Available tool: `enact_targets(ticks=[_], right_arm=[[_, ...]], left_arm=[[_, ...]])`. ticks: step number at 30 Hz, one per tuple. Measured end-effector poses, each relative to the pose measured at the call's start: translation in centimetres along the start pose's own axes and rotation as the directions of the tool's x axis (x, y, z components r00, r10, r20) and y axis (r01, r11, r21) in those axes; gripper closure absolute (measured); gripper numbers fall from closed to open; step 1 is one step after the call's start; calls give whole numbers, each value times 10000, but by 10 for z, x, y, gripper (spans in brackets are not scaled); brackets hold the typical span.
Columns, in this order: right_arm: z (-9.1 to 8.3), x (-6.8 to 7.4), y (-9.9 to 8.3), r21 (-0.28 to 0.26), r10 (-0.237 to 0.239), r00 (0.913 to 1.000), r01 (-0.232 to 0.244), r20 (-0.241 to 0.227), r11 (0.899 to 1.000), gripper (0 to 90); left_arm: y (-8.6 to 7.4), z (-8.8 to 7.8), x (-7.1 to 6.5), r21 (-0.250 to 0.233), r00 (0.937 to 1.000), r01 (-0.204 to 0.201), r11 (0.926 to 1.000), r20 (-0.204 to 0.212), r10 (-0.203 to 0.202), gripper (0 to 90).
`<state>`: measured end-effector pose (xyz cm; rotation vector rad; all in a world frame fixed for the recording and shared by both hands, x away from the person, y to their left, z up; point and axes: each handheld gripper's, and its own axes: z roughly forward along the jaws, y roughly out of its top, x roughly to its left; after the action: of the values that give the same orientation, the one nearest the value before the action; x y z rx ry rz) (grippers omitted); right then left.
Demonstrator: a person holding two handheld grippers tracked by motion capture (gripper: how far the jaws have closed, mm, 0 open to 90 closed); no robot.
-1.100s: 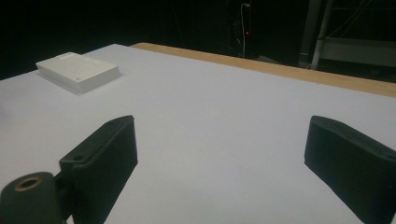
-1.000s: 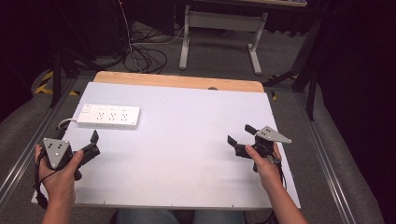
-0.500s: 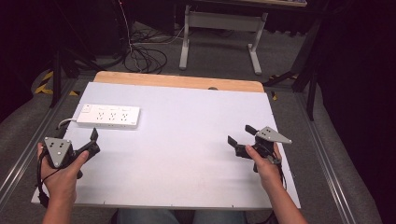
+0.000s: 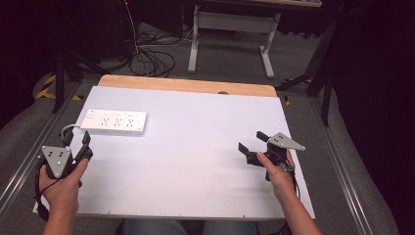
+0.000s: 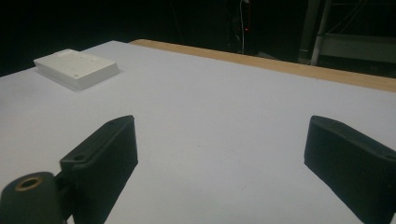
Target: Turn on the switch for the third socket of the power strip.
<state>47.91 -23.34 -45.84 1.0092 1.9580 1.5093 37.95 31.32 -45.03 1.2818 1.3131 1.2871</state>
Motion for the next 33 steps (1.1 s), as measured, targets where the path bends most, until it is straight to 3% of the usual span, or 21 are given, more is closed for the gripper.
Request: enact_targets(ticks=[7, 13, 15, 20, 27, 33], right_arm=[[1, 0, 0, 35, 38, 10000, -38, 3, 10000, 100], [1, 0, -1, 65, 34, 10000, -34, 15, 10000, 101], [1, 0, -1, 79, 28, 10000, -28, 13, 10000, 102], [1, 0, -1, 62, 41, 10000, -41, -18, 10000, 102], [1, 0, -1, 63, 31, 10000, -31, -30, 10000, 102], [1, 0, -1, 57, 44, 10000, -43, -42, 10000, 103]], left_arm=[[-2, -1, 3, 111, 9989, -76, 9999, 456, 71, 669], [-3, -2, 3, 35, 9969, -428, 9991, 661, 425, 734], [-3, -2, 4, -88, 9956, -561, 9984, 747, 566, 806], [-3, -4, 5, -331, 9935, -367, 9988, 1065, 400, 896], [-3, -4, 5, -414, 9932, -491, 9979, 1037, 531, 898], [-4, -5, 7, -364, 9945, -368, 9987, 967, 402, 898]])
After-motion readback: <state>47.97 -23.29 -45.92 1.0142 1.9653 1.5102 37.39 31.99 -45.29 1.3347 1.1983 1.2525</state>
